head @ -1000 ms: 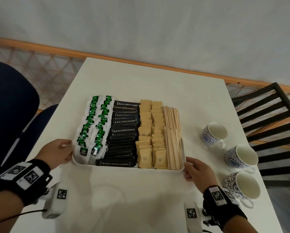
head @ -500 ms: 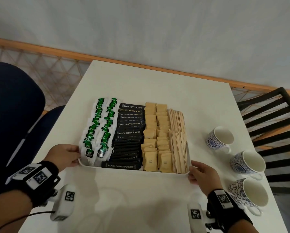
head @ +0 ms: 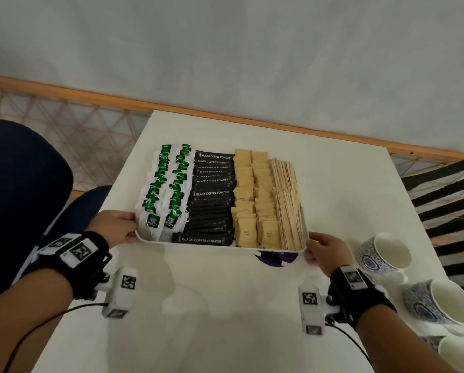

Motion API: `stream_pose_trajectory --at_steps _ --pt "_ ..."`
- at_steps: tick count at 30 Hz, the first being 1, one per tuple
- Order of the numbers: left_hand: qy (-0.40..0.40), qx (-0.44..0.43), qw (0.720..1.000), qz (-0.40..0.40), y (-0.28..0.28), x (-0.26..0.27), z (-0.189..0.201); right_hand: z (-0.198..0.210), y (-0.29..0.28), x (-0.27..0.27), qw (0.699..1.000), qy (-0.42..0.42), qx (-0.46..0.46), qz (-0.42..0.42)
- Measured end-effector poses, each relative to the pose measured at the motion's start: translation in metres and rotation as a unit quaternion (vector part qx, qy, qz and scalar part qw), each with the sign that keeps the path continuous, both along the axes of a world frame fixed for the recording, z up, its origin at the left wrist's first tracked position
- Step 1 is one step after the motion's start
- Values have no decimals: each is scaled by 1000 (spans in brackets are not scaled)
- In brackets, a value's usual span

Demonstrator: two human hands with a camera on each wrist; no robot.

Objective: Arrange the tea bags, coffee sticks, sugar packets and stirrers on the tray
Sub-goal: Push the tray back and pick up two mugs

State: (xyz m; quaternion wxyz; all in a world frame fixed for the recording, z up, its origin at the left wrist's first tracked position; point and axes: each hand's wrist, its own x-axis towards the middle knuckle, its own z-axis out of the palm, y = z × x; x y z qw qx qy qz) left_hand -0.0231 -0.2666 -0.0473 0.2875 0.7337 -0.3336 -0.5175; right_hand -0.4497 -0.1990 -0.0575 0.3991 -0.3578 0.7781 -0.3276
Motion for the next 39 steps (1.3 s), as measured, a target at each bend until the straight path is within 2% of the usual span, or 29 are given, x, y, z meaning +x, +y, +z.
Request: stream_pose_trajectory --at_steps 3,8,11,15,22,31,39 --pt "9 0 1000 7 -33 4 -2 1 -37 5 999 40 14 6" --pt "26 -28 999 37 -73 -4 7 1 -84 17 999 49 21 -3" --pt "46 -51 994 82 -91 -7 9 4 -101 24 999 38 15 -25" --pt "59 -84 989 102 -111 -9 10 0 -119 27 999 16 16 -50" --pt "110 -84 984 108 -133 -3 -5 -3 -127 31 997 -4 -11 -79" --pt "91 -102 983 122 -135 1 -18 -6 -125 29 996 -15 -24 -86" --pt "67 -72 990 102 -141 6 -18 -5 -127 30 998 7 -18 -65"
